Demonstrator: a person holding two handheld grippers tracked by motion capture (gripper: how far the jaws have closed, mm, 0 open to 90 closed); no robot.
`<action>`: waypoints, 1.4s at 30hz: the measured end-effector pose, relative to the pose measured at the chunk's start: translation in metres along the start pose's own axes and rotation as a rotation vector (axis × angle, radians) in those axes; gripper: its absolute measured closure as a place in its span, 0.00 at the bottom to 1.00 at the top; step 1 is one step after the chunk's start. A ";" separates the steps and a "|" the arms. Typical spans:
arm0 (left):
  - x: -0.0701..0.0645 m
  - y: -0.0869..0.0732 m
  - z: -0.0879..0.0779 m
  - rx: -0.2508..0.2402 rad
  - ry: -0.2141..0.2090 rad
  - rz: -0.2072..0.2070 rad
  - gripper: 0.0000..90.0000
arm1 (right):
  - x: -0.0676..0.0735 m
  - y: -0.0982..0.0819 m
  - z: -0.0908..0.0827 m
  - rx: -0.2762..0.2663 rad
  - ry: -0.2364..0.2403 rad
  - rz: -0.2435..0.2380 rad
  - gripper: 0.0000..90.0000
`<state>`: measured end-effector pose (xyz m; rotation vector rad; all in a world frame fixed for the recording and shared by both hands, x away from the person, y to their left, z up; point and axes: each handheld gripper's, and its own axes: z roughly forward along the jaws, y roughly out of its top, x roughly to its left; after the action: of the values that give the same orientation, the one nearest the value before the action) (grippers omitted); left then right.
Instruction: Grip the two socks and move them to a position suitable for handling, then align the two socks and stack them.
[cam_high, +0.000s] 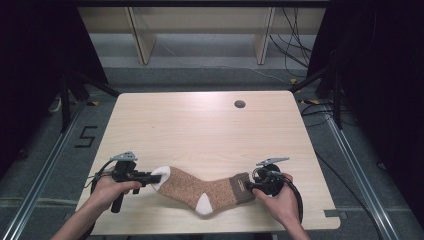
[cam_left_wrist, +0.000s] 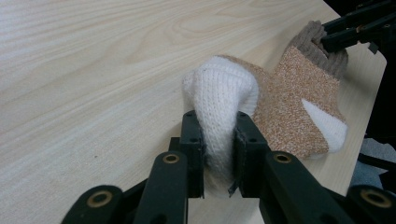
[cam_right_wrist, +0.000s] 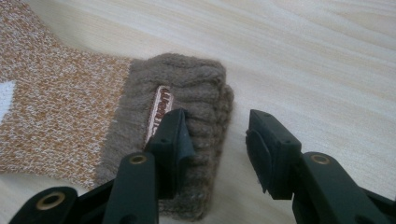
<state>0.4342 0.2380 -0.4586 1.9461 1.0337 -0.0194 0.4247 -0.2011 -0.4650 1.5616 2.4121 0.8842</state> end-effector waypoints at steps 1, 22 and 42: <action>0.000 0.000 0.000 -0.011 -0.003 -0.004 0.85 | -0.001 0.000 -0.001 0.011 -0.001 -0.001 0.63; 0.002 0.003 -0.007 -0.038 0.032 -0.021 0.85 | 0.002 -0.003 -0.004 -0.008 0.025 0.068 0.81; 0.008 0.009 -0.015 -0.047 0.055 -0.024 0.85 | 0.007 0.001 0.002 0.001 0.047 0.043 0.78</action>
<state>0.4399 0.2520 -0.4468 1.9011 1.0845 0.0448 0.4232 -0.1942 -0.4643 1.6168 2.4200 0.9380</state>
